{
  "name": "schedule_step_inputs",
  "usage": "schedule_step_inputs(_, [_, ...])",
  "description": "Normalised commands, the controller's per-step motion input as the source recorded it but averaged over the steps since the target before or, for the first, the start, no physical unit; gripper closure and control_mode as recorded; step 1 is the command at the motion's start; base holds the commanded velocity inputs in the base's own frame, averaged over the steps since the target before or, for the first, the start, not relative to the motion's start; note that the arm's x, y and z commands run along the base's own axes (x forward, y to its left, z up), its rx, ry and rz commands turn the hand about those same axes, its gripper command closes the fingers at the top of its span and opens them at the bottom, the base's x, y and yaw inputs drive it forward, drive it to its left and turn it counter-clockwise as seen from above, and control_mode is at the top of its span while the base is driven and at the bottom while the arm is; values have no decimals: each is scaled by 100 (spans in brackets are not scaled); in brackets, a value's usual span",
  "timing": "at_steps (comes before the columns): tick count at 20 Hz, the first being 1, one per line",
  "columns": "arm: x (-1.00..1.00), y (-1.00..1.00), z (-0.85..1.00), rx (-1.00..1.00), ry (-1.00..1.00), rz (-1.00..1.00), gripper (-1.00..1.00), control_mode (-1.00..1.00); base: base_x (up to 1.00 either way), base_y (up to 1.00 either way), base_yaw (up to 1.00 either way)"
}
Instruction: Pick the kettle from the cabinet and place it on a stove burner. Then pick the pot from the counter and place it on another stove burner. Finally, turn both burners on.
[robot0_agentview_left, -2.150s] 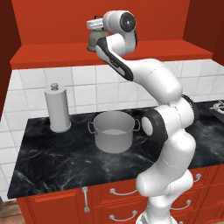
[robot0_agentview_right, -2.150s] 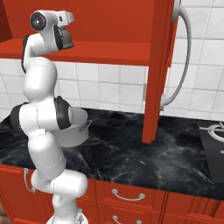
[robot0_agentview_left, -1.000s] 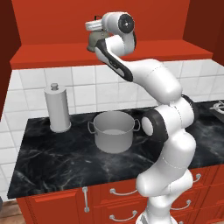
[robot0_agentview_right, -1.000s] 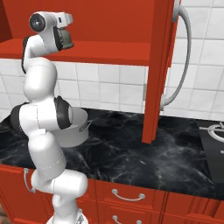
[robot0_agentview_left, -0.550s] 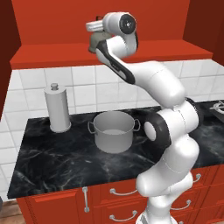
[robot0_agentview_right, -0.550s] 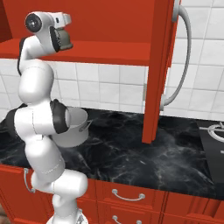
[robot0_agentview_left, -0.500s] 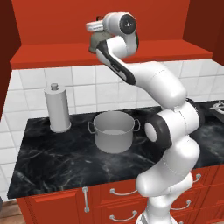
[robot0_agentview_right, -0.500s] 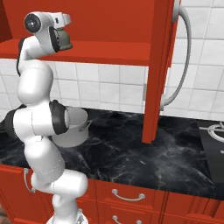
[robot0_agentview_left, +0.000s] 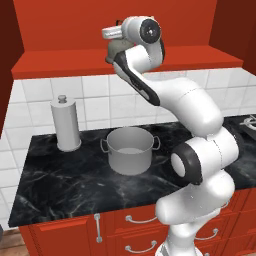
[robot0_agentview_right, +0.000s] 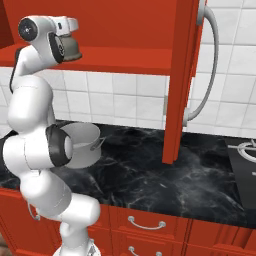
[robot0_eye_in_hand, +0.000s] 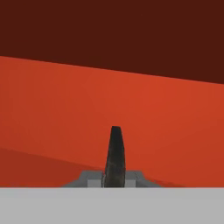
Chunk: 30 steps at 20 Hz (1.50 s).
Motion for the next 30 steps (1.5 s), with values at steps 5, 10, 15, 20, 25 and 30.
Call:
schedule_step_inputs(5, [-46,-17,0,0,0,-5,100,-100,0,0,0])
schedule_step_inputs(10, [-50,-20,0,0,0,-8,100,-100,0,0,0])
schedule_step_inputs(15, [-49,-23,0,0,0,-11,100,-100,0,0,0])
schedule_step_inputs(20, [-47,-24,0,1,0,-13,100,-100,0,0,0])
schedule_step_inputs(25, [-46,-24,0,1,0,-14,100,-100,0,0,0])
schedule_step_inputs(30, [-44,-27,0,2,0,-15,100,-100,0,0,0])
